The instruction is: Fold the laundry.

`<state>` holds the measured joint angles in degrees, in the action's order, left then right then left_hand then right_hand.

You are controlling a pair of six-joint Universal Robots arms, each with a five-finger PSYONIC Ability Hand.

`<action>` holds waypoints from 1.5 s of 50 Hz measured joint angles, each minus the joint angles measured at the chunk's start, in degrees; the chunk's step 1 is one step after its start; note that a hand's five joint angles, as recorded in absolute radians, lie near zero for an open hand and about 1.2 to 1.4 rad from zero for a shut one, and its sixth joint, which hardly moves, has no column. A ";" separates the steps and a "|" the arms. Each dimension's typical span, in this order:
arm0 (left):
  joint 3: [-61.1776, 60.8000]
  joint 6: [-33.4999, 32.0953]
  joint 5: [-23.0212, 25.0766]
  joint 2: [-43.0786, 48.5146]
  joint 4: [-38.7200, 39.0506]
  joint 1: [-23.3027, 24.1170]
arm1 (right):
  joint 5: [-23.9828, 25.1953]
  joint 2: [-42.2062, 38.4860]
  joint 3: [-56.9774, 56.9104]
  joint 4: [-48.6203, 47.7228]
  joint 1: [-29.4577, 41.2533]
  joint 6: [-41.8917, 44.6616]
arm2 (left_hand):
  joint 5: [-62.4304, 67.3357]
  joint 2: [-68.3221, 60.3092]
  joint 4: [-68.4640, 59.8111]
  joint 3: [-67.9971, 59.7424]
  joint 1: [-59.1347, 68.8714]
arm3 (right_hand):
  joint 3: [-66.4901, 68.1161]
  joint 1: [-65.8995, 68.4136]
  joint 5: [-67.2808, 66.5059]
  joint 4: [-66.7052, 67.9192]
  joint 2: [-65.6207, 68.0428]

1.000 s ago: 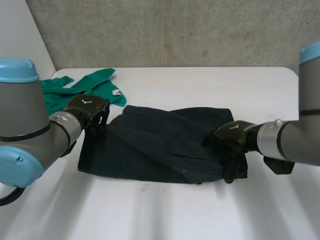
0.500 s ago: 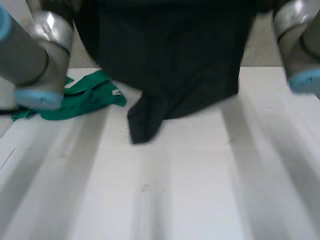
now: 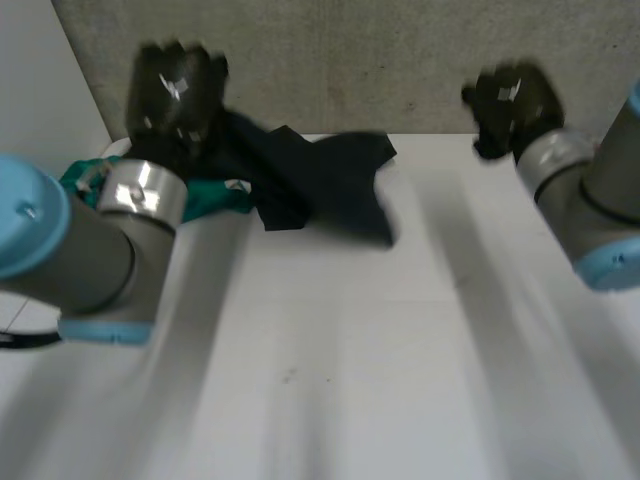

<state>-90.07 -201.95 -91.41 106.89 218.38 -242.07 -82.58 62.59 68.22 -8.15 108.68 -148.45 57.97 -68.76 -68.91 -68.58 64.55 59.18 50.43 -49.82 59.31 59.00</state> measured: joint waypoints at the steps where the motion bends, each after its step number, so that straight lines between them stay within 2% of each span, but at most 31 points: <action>1: -1.12 -0.24 0.05 0.10 -0.08 0.43 | -0.02 -0.13 1.01 1.14 0.01 -0.11 | 0.00 0.00 0.00 0.00 0.00 | -2.33 -2.23 2.00 -2.31 -2.88; 2: -1.12 -0.24 0.05 0.10 -0.08 0.43 | -0.02 -0.13 1.01 1.14 0.01 -0.11 | 0.00 0.00 0.00 0.00 0.00 | -2.33 -2.23 2.00 -2.31 -2.88; 3: -3.25 -1.27 0.14 0.06 -0.36 1.77 | -0.03 -0.51 3.23 4.74 0.17 -0.95 | 0.00 -0.01 0.00 0.00 0.00 | -25.26 -22.91 24.34 -25.22 -26.17; 4: -3.83 -1.72 0.15 -0.03 -0.48 2.26 | -0.02 -0.60 3.65 5.59 0.21 -1.24 | 0.00 -0.01 0.00 0.00 0.00 | -30.72 -27.00 30.23 -30.62 -31.47; 5: -3.83 -1.72 0.15 -0.03 -0.48 2.26 | -0.02 -0.60 3.65 5.59 0.21 -1.24 | 0.00 -0.01 0.00 0.00 0.00 | -30.72 -27.00 30.23 -30.62 -31.47; 6: -4.74 -2.95 0.15 -0.61 -1.01 3.44 | 0.07 -0.82 5.34 8.91 0.39 -3.84 | 0.00 -0.01 0.00 0.00 0.00 | -40.14 -33.76 40.74 -40.39 -39.60; 10: -4.31 -4.71 0.17 -2.83 -3.09 5.16 | 0.33 -0.54 7.93 11.53 0.51 -11.36 | 0.00 -0.01 0.00 0.00 0.00 | -46.57 -38.43 45.55 -45.67 -45.86; 12: -3.95 -4.93 0.20 -3.33 -3.63 5.49 | 0.37 -0.47 8.25 11.68 0.52 -12.36 | 0.00 -0.01 0.00 0.00 0.00 | -46.74 -38.56 45.65 -45.73 -46.14; 14: -1.47 -5.52 0.33 -5.65 -6.72 7.09 | 0.90 0.59 11.48 12.08 0.65 -22.18 | 0.00 -0.01 0.00 0.00 0.00 | -46.75 -38.58 45.65 -45.72 -46.15; 16: -0.50 -5.58 0.36 -6.28 -7.79 7.58 | 1.12 1.03 12.55 11.84 0.74 -25.12 | 0.00 -0.01 0.00 0.00 0.00 | -46.75 -38.58 45.65 -45.72 -46.15; 17: 1.12 -5.59 0.40 -7.08 -9.44 8.33 | 1.62 1.95 14.65 10.84 1.07 -30.74 | 0.00 -0.01 0.00 0.00 0.00 | -46.75 -38.58 45.65 -45.72 -46.15; 20: 3.46 -5.53 0.37 -7.80 -11.58 9.44 | 2.23 3.03 17.41 8.59 2.01 -37.89 | 0.00 -0.01 0.00 0.00 0.00 | -46.75 -38.58 45.65 -45.72 -46.15; 25: 6.68 -5.39 0.08 -8.18 -14.13 11.66 | 2.42 3.40 20.15 4.01 5.01 -45.62 | 0.00 -0.01 0.00 0.00 0.00 | -46.75 -38.58 45.65 -45.72 -46.15; 30: 8.12 -5.32 -0.43 -8.56 -15.21 13.40 | 1.92 1.63 20.50 0.25 7.19 -48.01 | 0.00 -0.01 0.00 0.00 0.00 | -46.75 -38.58 45.65 -45.72 -46.15; 34: 9.14 -5.30 -1.58 -10.02 -15.76 15.11 | 0.87 -2.84 19.12 -3.04 9.35 -49.44 | 0.00 -0.01 0.00 0.00 0.00 | -46.75 -38.57 45.65 -45.72 -46.15; 39: 9.48 -5.33 -2.56 -11.09 -15.78 15.63 | -0.49 -6.91 17.32 -3.93 10.91 -51.91 | 0.00 -0.01 0.00 0.00 0.00 | -46.75 -38.58 45.66 -45.72 -46.15; 46: 9.73 -5.38 -3.11 -11.49 -15.89 15.66 | -3.08 -8.47 16.93 -4.08 11.25 -54.23 | 0.00 -0.01 0.00 0.00 0.00 | -46.17 -38.35 45.44 -45.51 -45.70; 48: 9.80 -5.37 -3.22 -11.64 -16.00 15.66 | -3.93 -8.34 17.27 -4.40 11.08 -54.33 | 0.00 -0.01 0.00 0.00 0.00 | -41.76 -34.86 42.56 -42.88 -41.64; 51: 9.85 -5.37 -3.56 -12.19 -16.19 15.61 | -4.84 -7.92 18.00 -5.62 10.59 -54.07 | 0.00 -0.01 0.00 0.00 0.00 | -12.95 -8.09 17.01 -13.20 -10.83; 52: 9.84 -5.37 -3.77 -12.52 -16.26 15.55 | -5.01 -7.53 18.46 -6.44 10.27 -53.69 | 0.00 -0.01 0.00 0.00 0.00 | -0.29 0.39 5.20 -0.15 1.83; 53: 9.78 -5.37 -4.01 -12.89 -16.33 15.46 | -5.07 -6.89 18.98 -7.42 9.88 -53.00 | 0.00 -0.01 0.00 0.00 0.00 | -0.29 0.39 5.20 -0.15 1.83; 54: 9.74 -5.37 -4.11 -13.04 -16.37 15.41 | -5.06 -6.53 19.23 -7.85 9.69 -52.55 | 0.00 -0.01 0.00 0.00 0.00 | 5.85 4.79 -2.33 6.77 7.60; 57: 9.38 -5.42 -4.61 -13.76 -16.55 15.10 | -4.60 -3.66 20.64 -9.97 8.55 -48.79 | 0.00 -0.01 0.00 0.00 0.00 | 7.40 6.38 -4.95 8.62 8.34; 60: 8.40 -5.56 -5.01 -14.20 -17.01 14.26 | -2.53 1.52 21.98 -10.56 6.80 -41.01 | 0.00 -0.01 0.00 0.00 0.00 | 7.53 6.41 -6.14 8.80 8.34; 62: 6.97 -5.77 -5.21 -14.42 -17.97 12.73 | 0.95 7.37 22.75 -8.37 4.63 -30.92 | 0.00 -0.01 0.00 0.00 0.00 | 7.59 6.41 -6.51 8.80 8.34; 66: 4.67 -5.92 -5.24 -14.51 -20.78 9.67 | 6.17 14.47 21.35 1.40 0.90 -15.00 | 0.00 -0.01 0.00 -0.01 0.00 | 7.72 6.41 -6.60 8.80 8.34; 69: 2.49 -5.84 -5.15 -14.54 -24.63 7.00 | 9.54 18.98 17.95 14.71 -2.75 -1.13 | 0.00 -0.01 0.00 -0.01 0.00 | 7.72 6.41 -6.60 8.80 8.34; 71: 1.06 -5.74 -5.04 -14.56 -27.29 5.78 | 10.76 20.51 15.75 22.43 -4.47 4.90 | 0.00 -0.01 0.00 -0.01 0.00 | 7.72 6.41 -6.60 8.81 8.34; 72: 1.06 -5.74 -5.04 -14.56 -27.29 5.78 | 10.76 20.51 15.75 22.43 -4.47 4.90 | 0.00 -0.01 0.00 -0.01 0.00 | 7.72 6.41 -6.60 8.81 8.34; 73: -0.77 -5.61 -4.92 -14.56 -30.41 4.92 | 11.76 21.61 13.11 31.51 -6.20 10.49 | 0.00 -0.01 0.00 -0.01 0.00 | 7.72 6.41 -6.60 8.81 8.34; 75: -2.52 -5.52 -4.81 -14.51 -32.87 4.61 | 12.13 21.94 11.63 36.90 -6.96 13.01 | 0.00 -0.01 0.00 -0.01 0.00 | 7.73 6.41 -6.60 8.81 8.34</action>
<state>-92.59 -207.47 -96.21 92.38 185.51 -237.45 -70.45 84.54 79.85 28.75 101.72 -135.44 57.97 -68.77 -68.92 -68.59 64.55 66.90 56.85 -56.42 68.13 67.34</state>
